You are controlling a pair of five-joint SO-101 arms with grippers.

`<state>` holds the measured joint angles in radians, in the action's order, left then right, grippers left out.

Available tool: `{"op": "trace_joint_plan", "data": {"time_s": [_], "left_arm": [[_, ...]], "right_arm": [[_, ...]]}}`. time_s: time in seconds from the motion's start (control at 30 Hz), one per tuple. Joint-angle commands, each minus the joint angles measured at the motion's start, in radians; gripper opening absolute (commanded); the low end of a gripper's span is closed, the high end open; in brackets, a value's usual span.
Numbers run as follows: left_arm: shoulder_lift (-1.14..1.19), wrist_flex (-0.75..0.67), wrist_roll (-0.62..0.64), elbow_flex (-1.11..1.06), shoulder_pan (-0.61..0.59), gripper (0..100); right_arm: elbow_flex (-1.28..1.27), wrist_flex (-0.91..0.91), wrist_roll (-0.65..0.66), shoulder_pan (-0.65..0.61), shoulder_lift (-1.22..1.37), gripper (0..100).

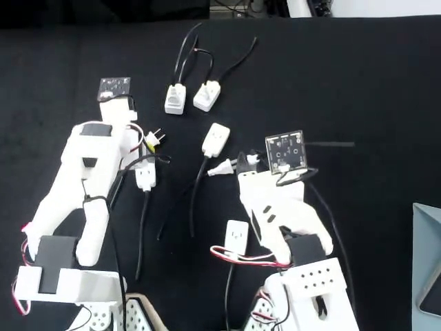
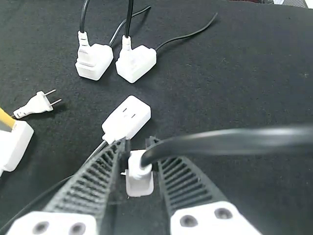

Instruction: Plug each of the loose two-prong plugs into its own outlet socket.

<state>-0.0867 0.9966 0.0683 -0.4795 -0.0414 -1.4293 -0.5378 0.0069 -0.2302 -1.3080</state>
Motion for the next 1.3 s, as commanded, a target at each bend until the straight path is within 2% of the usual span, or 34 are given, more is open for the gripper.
{"op": "trace_joint_plan", "data": {"time_s": [0.0, 0.13, 0.37, 0.57, 0.73, 0.77, 0.97, 1.1, 1.27], "left_arm": [[-0.029, 0.061, -0.006, 0.079, 0.042, 24], [-0.028, 0.026, -0.006, 0.031, 0.051, 24], [-0.028, -0.164, -0.006, -0.131, 0.050, 24], [-0.029, -0.176, -0.018, -0.160, 0.059, 21], [-0.029, -0.186, -0.252, -0.157, 0.139, 3], [-0.029, -0.184, -0.295, -0.165, 0.163, 3], [-0.034, -0.176, -0.446, -0.211, 0.268, 3], [-0.032, -0.176, -0.456, -0.202, 0.252, 3], [-0.040, -0.184, -0.456, -0.200, 0.156, 18]], "right_arm": [[0.035, -0.002, 0.012, 0.002, -0.001, 1.3], [0.035, -0.002, 0.012, 0.002, -0.001, 1.3], [0.035, -0.002, 0.012, 0.002, -0.001, 1.3], [0.035, -0.002, 0.012, 0.002, -0.001, 1.3], [0.035, -0.002, 0.012, 0.002, -0.001, 1.3], [0.035, -0.002, 0.012, 0.002, -0.001, 1.3], [0.035, -0.002, 0.012, 0.002, -0.001, 1.3], [0.035, -0.002, 0.012, 0.002, -0.001, 1.3], [0.035, -0.002, 0.012, 0.002, -0.001, 1.3]]}}
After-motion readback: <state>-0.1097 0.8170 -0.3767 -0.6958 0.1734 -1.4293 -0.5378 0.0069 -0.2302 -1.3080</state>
